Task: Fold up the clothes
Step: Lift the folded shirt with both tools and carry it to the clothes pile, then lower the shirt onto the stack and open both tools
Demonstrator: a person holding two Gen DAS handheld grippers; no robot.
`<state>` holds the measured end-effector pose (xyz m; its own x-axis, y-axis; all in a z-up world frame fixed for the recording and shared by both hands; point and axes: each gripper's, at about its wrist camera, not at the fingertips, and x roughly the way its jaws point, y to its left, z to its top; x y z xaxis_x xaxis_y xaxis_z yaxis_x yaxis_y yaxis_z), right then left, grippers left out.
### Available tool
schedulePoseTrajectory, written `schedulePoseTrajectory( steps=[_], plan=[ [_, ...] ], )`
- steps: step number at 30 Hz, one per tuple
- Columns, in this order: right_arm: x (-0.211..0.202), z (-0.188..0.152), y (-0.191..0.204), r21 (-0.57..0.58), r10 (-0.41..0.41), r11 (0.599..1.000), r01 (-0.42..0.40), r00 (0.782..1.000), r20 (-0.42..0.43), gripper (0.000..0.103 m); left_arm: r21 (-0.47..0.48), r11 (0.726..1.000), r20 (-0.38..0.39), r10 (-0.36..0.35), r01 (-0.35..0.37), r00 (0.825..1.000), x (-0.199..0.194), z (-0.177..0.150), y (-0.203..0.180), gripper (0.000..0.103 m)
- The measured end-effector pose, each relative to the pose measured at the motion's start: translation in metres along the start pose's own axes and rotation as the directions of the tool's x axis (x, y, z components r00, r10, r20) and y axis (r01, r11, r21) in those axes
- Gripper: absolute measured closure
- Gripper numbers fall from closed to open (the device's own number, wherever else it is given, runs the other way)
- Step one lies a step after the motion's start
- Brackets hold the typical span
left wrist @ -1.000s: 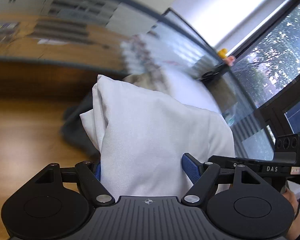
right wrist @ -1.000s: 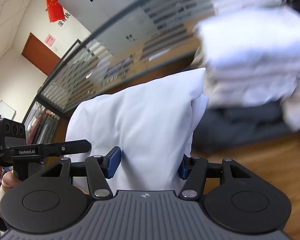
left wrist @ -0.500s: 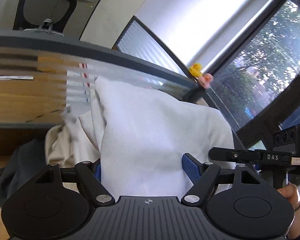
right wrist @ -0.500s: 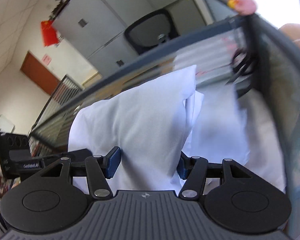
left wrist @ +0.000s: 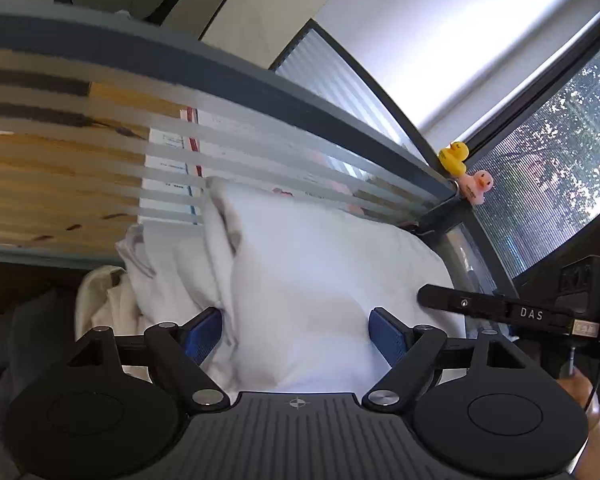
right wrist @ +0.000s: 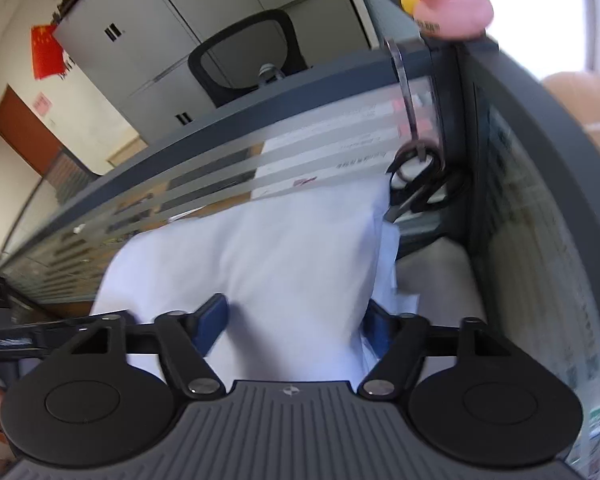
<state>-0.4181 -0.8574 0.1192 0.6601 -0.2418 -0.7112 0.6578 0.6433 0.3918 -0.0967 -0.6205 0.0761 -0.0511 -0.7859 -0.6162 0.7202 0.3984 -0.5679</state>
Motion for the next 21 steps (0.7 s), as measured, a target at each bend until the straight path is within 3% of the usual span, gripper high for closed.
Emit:
schedulePoseTrajectory(
  steps=[3, 5, 7, 9, 12, 17, 21],
  plan=[
    [-0.011, -0.001, 0.011, -0.084, -0.105, 0.99, 0.111, 0.992, 0.071, 0.015, 0.035, 0.999, 0.063, 0.02, -0.023, 0.998, -0.021, 0.007, -0.007, 0.026],
    [-0.02, -0.001, 0.019, -0.122, -0.116, 0.984, 0.13, 0.987, 0.113, 0.015, 0.056, 0.998, 0.101, 0.019, -0.025, 0.995, -0.032, 0.012, -0.013, 0.034],
    [-0.027, -0.001, 0.027, -0.152, -0.114, 0.979, 0.136, 0.983, 0.144, 0.018, 0.091, 0.995, 0.118, 0.026, -0.037, 0.993, -0.035, 0.019, -0.023, 0.052],
    [-0.026, -0.003, 0.035, -0.178, -0.113, 0.974, 0.141, 0.981, 0.16, 0.035, 0.131, 0.991, 0.108, 0.018, -0.032, 0.994, -0.028, 0.024, -0.034, 0.064],
    [-0.017, -0.007, 0.044, -0.203, -0.124, 0.966, 0.157, 0.978, 0.165, 0.048, 0.149, 0.988, 0.089, 0.02, -0.034, 0.996, -0.016, 0.021, -0.041, 0.068],
    [0.006, -0.015, 0.044, -0.196, -0.162, 0.962, 0.191, 0.975, 0.154, 0.049, 0.173, 0.983, 0.06, 0.06, -0.069, 0.996, 0.009, 0.016, -0.038, 0.07],
    [0.021, -0.025, 0.034, -0.151, -0.177, 0.969, 0.198, 0.974, 0.141, 0.048, 0.152, 0.987, 0.057, 0.049, -0.058, 0.997, 0.012, 0.014, -0.035, 0.075]
  ],
)
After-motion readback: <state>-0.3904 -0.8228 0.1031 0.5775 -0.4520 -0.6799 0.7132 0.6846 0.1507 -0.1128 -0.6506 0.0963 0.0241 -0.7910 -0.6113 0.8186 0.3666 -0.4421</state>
